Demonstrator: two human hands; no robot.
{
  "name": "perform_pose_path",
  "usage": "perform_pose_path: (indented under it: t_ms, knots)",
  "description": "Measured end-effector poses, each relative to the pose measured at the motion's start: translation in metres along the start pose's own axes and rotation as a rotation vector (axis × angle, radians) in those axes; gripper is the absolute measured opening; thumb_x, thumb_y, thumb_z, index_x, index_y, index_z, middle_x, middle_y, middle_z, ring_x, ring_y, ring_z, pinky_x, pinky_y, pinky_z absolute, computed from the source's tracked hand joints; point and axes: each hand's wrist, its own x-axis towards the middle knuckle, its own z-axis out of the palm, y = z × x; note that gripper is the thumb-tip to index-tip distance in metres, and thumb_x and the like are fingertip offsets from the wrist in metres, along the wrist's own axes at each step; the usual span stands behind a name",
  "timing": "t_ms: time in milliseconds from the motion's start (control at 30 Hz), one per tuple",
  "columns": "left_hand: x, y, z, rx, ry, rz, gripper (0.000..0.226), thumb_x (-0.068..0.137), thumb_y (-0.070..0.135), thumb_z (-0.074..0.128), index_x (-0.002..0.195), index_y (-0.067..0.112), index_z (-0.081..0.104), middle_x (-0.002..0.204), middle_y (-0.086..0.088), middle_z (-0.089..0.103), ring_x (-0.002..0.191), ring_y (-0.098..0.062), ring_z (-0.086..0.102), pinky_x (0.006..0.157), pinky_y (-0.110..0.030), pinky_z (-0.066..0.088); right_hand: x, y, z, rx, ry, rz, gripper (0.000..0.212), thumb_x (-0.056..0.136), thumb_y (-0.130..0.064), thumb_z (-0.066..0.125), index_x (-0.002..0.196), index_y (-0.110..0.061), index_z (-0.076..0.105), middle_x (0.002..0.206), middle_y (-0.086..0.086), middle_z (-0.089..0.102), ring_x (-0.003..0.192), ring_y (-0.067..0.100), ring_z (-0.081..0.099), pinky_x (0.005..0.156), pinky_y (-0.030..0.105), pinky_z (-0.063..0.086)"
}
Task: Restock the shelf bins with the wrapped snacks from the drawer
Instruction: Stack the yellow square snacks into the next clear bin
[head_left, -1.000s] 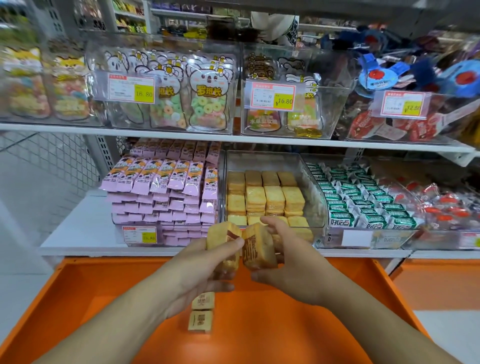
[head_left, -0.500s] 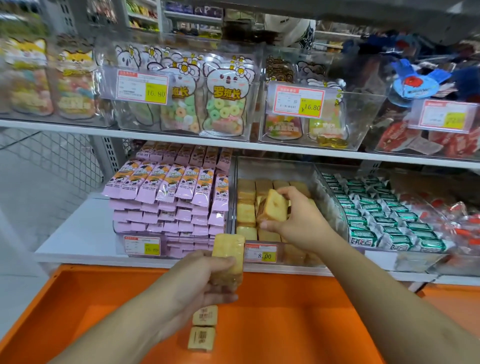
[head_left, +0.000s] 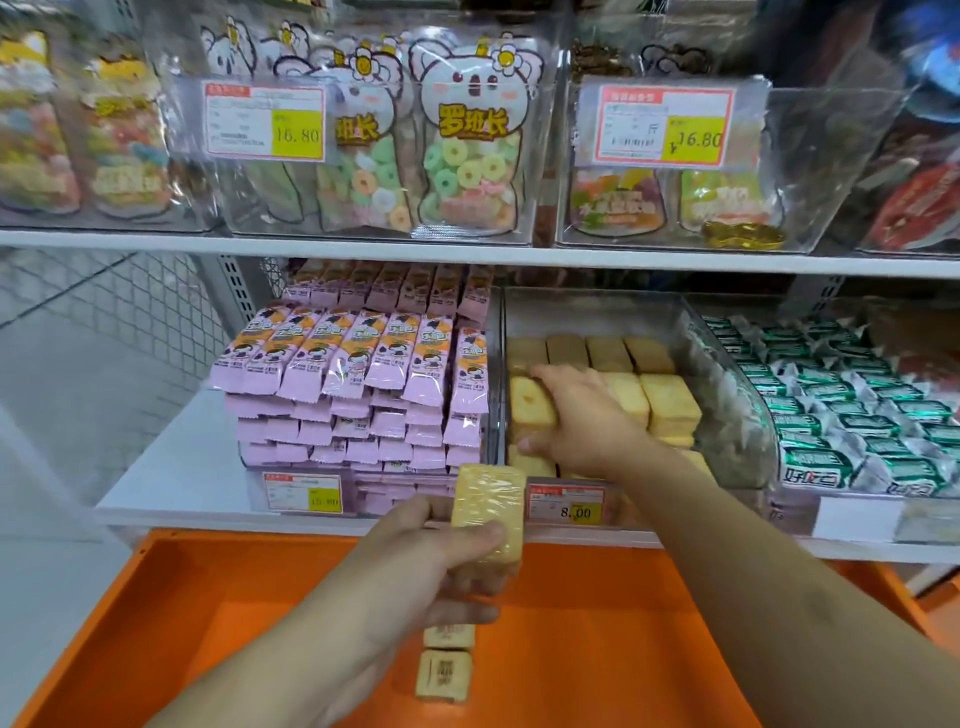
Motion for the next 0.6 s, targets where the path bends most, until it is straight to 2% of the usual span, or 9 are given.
perform_pose_path:
  t_ms: [100, 200, 267, 333, 400, 467, 533, 600]
  knots:
    - [0.000, -0.002, -0.001, 0.034, -0.005, 0.006, 0.036, 0.090, 0.017, 0.078, 0.121, 0.007, 0.063, 0.098, -0.017, 0.080, 0.098, -0.038, 0.076, 0.088, -0.052, 0.063, 0.000, 0.001, -0.004, 0.045, 0.025, -0.040, 0.092, 0.079, -0.043, 0.088, 0.155, -0.024, 0.041, 0.156, -0.003, 0.043, 0.147, 0.021, 0.032, 0.122, 0.038, 0.030]
    - [-0.002, -0.003, -0.001, 0.044, -0.015, 0.011, 0.035, 0.090, 0.019, 0.079, 0.121, 0.010, 0.064, 0.099, -0.013, 0.080, 0.102, -0.037, 0.075, 0.087, -0.051, 0.063, -0.002, 0.005, -0.010, 0.161, 0.079, -0.112, 0.048, 0.084, -0.031, 0.082, 0.128, -0.027, 0.062, 0.131, -0.008, 0.052, 0.134, 0.018, 0.041, 0.107, 0.029, 0.035]
    - [-0.003, -0.003, 0.000, 0.045, -0.018, 0.014, 0.035, 0.090, 0.019, 0.078, 0.122, 0.010, 0.065, 0.099, -0.013, 0.080, 0.103, -0.037, 0.075, 0.087, -0.050, 0.063, -0.006, 0.009, -0.010, 0.120, 0.072, -0.147, 0.031, 0.087, -0.029, 0.076, 0.117, -0.031, 0.069, 0.124, -0.011, 0.058, 0.131, 0.017, 0.043, 0.110, 0.033, 0.037]
    - [-0.004, -0.004, 0.001, 0.048, -0.017, 0.023, 0.035, 0.091, 0.019, 0.078, 0.122, 0.010, 0.065, 0.099, -0.014, 0.080, 0.104, -0.038, 0.074, 0.087, -0.051, 0.063, -0.008, 0.012, -0.007, 0.018, 0.055, -0.171, 0.031, 0.089, -0.032, 0.072, 0.120, -0.034, 0.071, 0.127, -0.012, 0.064, 0.134, 0.018, 0.045, 0.116, 0.044, 0.038]
    - [-0.005, -0.003, 0.002, 0.054, -0.021, 0.033, 0.035, 0.091, 0.020, 0.078, 0.121, 0.010, 0.065, 0.099, -0.014, 0.080, 0.104, -0.038, 0.074, 0.089, -0.053, 0.062, -0.011, 0.013, -0.006, -0.044, 0.012, -0.160, 0.044, 0.091, -0.034, 0.068, 0.134, -0.036, 0.064, 0.142, -0.012, 0.061, 0.144, 0.019, 0.040, 0.121, 0.049, 0.033]
    - [-0.007, -0.003, 0.004, 0.062, -0.027, 0.044, 0.036, 0.091, 0.022, 0.078, 0.122, 0.011, 0.065, 0.100, -0.013, 0.080, 0.103, -0.036, 0.075, 0.089, -0.052, 0.062, -0.014, 0.010, -0.008, -0.069, -0.083, -0.115, 0.061, 0.094, -0.035, 0.065, 0.152, -0.037, 0.048, 0.161, -0.011, 0.043, 0.156, 0.023, 0.023, 0.128, 0.051, 0.021]
    - [-0.009, -0.003, 0.005, 0.073, -0.032, 0.064, 0.036, 0.091, 0.023, 0.079, 0.123, 0.013, 0.065, 0.101, -0.012, 0.080, 0.101, -0.034, 0.076, 0.086, -0.049, 0.063, -0.018, 0.008, -0.011, -0.061, -0.148, -0.078, 0.069, 0.099, -0.035, 0.063, 0.161, -0.037, 0.033, 0.171, -0.010, 0.025, 0.161, 0.022, 0.009, 0.130, 0.048, 0.011]
    - [-0.010, -0.003, 0.006, 0.086, -0.032, 0.095, 0.036, 0.091, 0.024, 0.078, 0.123, 0.015, 0.065, 0.100, -0.011, 0.080, 0.099, -0.031, 0.076, 0.084, -0.046, 0.064, -0.019, 0.008, -0.014, -0.005, -0.120, -0.071, 0.067, 0.101, -0.029, 0.061, 0.162, -0.037, 0.033, 0.172, -0.008, 0.024, 0.161, 0.022, 0.009, 0.131, 0.046, 0.010]
